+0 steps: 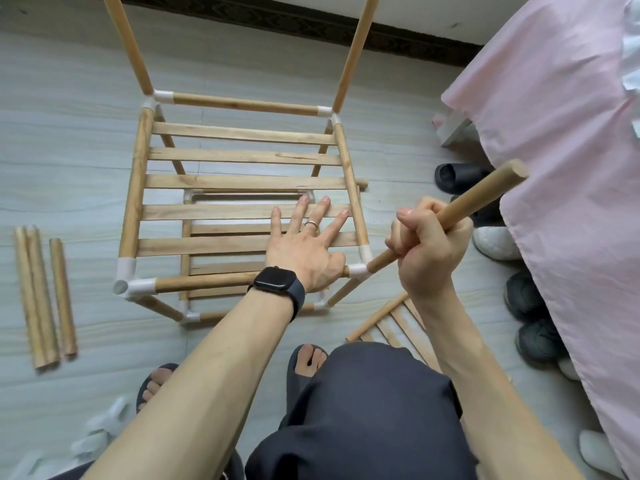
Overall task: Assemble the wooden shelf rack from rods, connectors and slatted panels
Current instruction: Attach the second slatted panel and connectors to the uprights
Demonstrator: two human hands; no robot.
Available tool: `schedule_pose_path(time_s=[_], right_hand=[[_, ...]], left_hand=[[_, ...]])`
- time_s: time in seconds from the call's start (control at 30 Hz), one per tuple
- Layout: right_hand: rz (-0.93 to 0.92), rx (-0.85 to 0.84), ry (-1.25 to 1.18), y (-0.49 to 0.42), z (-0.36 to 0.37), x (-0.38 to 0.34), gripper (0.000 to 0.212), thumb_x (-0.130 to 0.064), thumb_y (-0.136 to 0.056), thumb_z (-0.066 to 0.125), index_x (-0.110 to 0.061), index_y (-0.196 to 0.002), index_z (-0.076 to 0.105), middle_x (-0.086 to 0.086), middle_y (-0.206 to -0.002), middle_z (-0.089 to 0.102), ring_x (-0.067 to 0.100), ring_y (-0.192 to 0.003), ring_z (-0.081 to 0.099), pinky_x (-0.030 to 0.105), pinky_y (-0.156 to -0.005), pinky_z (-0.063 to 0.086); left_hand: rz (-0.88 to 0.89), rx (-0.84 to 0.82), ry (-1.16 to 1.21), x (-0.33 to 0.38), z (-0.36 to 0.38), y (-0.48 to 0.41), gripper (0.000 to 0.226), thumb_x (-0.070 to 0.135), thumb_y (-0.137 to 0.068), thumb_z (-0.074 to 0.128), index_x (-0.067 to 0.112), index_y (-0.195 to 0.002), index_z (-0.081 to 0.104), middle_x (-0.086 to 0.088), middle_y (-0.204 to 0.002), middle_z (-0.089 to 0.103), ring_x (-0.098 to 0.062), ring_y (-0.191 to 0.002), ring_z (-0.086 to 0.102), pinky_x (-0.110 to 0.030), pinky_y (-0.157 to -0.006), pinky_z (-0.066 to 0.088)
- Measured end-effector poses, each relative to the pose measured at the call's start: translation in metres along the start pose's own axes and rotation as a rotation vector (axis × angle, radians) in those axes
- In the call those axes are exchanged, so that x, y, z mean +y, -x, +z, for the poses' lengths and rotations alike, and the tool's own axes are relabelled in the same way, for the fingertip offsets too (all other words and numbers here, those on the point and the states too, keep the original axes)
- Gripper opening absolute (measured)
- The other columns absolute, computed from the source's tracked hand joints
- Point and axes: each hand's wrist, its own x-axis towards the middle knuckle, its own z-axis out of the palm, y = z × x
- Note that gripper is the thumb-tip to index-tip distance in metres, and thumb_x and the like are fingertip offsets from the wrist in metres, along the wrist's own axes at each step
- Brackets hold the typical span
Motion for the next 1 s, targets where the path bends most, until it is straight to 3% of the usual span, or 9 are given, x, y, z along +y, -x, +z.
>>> schedule_pose_path(time_s=[0.1, 0.17, 0.27, 0.4, 0.6, 0.7, 0.8, 0.9, 1.0], right_hand=[[0.1, -0.155, -0.071, -0.008, -0.005, -0.001, 0.035, -0.013, -0.064, 0.057, -0.03, -0.043, 0.034, -0.014, -0.039, 0.028, 0.009, -0.033, 0.021, 0.019, -0.048, 0.023], [0.112, -0.161, -0.06, -0.01, -0.004, -0.004, 0.037, -0.008, -0.064, 0.054, -0.031, -0.042, 0.036, -0.014, -0.038, 0.028, 0.009, -0.033, 0.02, 0.017, -0.048, 0.023], [0.072, -0.04, 0.0, -0.007, -0.005, -0.003, 0.043, -0.003, -0.076, 0.053, -0.029, -0.045, 0.038, -0.009, -0.04, 0.029, 0.012, -0.036, 0.024, 0.022, -0.046, 0.025], [0.065, 0.164, 0.221, 0.016, 0.003, 0.018, 0.04, -0.029, -0.094, 0.062, -0.018, -0.059, 0.044, -0.005, -0.051, 0.038, 0.014, -0.05, 0.038, 0.032, -0.056, 0.036], [0.093, 0.344, 0.181, 0.027, 0.012, 0.043, 0.048, -0.021, -0.083, 0.069, -0.019, -0.048, 0.037, -0.005, -0.044, 0.035, 0.017, -0.045, 0.038, 0.031, -0.055, 0.037], [0.086, 0.253, 0.154, 0.017, 0.008, 0.049, 0.044, -0.014, -0.075, 0.063, -0.004, -0.048, 0.031, 0.01, -0.043, 0.026, 0.022, -0.043, 0.029, 0.04, -0.047, 0.03], [0.088, 0.114, 0.108, 0.017, 0.0, 0.052, 0.038, -0.014, -0.07, 0.058, -0.021, -0.044, 0.031, -0.001, -0.041, 0.026, 0.018, -0.04, 0.025, 0.039, -0.044, 0.021], [0.128, 0.11, 0.088, 0.018, -0.001, 0.048, 0.039, -0.008, -0.069, 0.056, -0.023, -0.044, 0.03, -0.003, -0.042, 0.026, 0.016, -0.043, 0.025, 0.036, -0.046, 0.02], [0.176, 0.136, 0.142, 0.018, 0.0, 0.04, 0.038, -0.008, -0.073, 0.056, -0.006, -0.047, 0.029, 0.0, -0.044, 0.028, 0.018, -0.046, 0.027, 0.033, -0.047, 0.023]], left_hand=[[0.013, 0.003, -0.004, -0.002, 0.001, 0.001, 0.073, 0.05, -0.092, 0.023, 0.049, -0.154, -0.017, 0.009, -0.166, -0.019, -0.025, -0.152, -0.023, -0.062, -0.116, -0.015], [-0.002, -0.01, 0.003, 0.0, -0.002, 0.003, 0.074, 0.051, -0.091, 0.024, 0.049, -0.154, -0.015, 0.009, -0.167, -0.017, -0.025, -0.152, -0.022, -0.062, -0.117, -0.014], [-0.013, -0.03, 0.013, 0.006, -0.007, 0.004, 0.074, 0.048, -0.09, 0.023, 0.05, -0.154, -0.014, 0.01, -0.167, -0.017, -0.024, -0.153, -0.022, -0.062, -0.118, -0.013], [-0.023, -0.054, 0.018, 0.006, -0.012, 0.003, 0.073, 0.049, -0.092, 0.024, 0.051, -0.154, -0.014, 0.01, -0.167, -0.018, -0.023, -0.153, -0.021, -0.062, -0.119, -0.013], [0.003, -0.027, 0.0, 0.006, -0.004, 0.009, 0.076, 0.048, -0.091, 0.027, 0.05, -0.154, -0.015, 0.01, -0.166, -0.019, -0.023, -0.153, -0.022, -0.061, -0.119, -0.013], [-0.001, -0.02, -0.002, 0.001, -0.004, 0.003, 0.076, 0.048, -0.09, 0.027, 0.05, -0.154, -0.014, 0.01, -0.167, -0.018, -0.024, -0.153, -0.021, -0.061, -0.119, -0.013], [-0.002, -0.017, -0.005, -0.001, 0.001, 0.0, 0.077, 0.048, -0.087, 0.024, 0.05, -0.154, -0.014, 0.01, -0.167, -0.017, -0.024, -0.153, -0.021, -0.061, -0.118, -0.015], [-0.009, -0.034, -0.007, 0.001, -0.002, 0.004, 0.077, 0.048, -0.088, 0.026, 0.05, -0.154, -0.014, 0.01, -0.167, -0.017, -0.024, -0.153, -0.021, -0.06, -0.117, -0.015], [0.001, -0.11, 0.023, 0.002, -0.016, 0.006, 0.073, 0.045, -0.094, 0.03, 0.05, -0.155, -0.011, 0.01, -0.167, -0.017, -0.022, -0.153, -0.02, -0.06, -0.12, -0.012]])
